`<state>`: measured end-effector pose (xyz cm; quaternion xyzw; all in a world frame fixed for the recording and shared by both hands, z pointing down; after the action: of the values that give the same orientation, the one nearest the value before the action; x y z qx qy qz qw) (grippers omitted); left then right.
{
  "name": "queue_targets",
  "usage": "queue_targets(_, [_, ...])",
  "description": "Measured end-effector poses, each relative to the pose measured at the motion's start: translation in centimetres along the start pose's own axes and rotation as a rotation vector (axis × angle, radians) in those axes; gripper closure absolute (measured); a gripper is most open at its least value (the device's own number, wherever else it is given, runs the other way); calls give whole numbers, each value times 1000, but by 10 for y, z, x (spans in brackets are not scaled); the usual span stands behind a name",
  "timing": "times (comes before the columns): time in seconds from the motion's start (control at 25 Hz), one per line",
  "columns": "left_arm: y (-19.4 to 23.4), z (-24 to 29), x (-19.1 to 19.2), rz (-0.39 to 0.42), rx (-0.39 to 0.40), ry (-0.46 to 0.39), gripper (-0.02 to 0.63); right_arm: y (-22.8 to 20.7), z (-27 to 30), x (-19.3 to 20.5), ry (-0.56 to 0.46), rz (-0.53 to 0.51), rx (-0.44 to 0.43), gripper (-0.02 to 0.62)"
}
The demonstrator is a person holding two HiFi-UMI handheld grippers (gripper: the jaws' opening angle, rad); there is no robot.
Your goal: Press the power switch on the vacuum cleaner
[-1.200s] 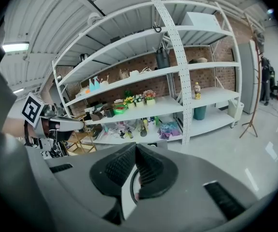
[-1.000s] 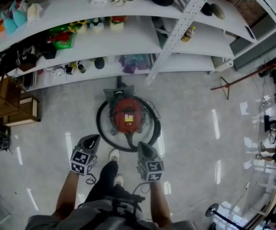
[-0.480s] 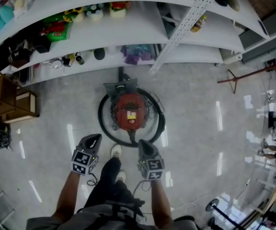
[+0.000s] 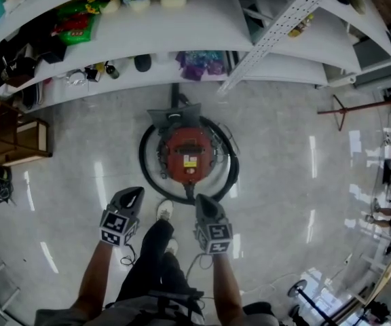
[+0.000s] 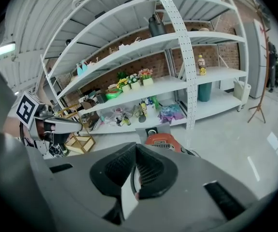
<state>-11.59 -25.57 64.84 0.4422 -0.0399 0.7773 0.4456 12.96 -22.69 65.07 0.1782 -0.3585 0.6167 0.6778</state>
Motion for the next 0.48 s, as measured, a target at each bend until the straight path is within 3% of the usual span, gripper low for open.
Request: queue_targets(0.48, [19,37,29,-35,18,42,598,-15,50,28,38,34,4,583])
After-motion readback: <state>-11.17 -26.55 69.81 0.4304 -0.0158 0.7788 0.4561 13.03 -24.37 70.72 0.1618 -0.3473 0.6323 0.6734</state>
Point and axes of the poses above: the fingertips, and each gripper's own axes: z forward along the fingers, y to its left, x out of its underside, the point moved 7 cm from there along -z, backward along the fingers, and after that the axes turned 7 degrees about x, right-handed, at the moved point
